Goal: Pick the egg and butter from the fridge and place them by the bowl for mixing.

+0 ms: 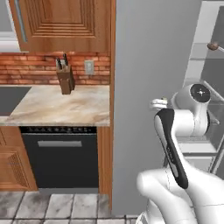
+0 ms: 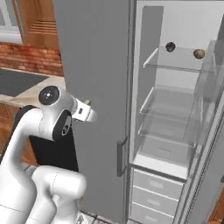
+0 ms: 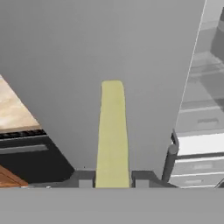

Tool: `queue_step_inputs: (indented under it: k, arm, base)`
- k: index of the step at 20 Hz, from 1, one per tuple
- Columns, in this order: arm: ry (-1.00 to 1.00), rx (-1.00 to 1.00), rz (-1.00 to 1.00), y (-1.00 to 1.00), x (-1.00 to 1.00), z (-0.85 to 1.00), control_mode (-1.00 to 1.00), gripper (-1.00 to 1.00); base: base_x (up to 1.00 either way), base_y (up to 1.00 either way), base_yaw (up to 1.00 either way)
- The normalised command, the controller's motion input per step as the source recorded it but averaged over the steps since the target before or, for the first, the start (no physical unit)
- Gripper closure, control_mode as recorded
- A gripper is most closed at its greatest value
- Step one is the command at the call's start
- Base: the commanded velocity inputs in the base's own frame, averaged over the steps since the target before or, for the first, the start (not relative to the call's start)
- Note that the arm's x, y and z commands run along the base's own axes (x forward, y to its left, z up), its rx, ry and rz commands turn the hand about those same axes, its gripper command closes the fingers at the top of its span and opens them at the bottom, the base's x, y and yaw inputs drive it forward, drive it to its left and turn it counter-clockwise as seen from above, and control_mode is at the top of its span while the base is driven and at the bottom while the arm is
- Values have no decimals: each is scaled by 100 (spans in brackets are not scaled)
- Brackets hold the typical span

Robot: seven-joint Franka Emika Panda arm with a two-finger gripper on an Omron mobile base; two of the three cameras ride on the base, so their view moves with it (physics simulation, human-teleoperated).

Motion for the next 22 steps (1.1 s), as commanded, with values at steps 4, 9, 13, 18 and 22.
queue_step_inputs:
  k: [4,9,13,18,22]
  arm:
    - [0,0,0,0,0,0,100,100]
    - [0,0,0,0,0,0,100,100]
    - [0,0,0,0,0,0,100,100]
    - [0,0,0,0,0,0,100,100]
    - [0,0,0,0,0,0,100,100]
  base:
    - [-18,27,95]
    - [-17,18,98]
    - [-7,20,90]
    - [27,28,52]
    - [67,48,13]
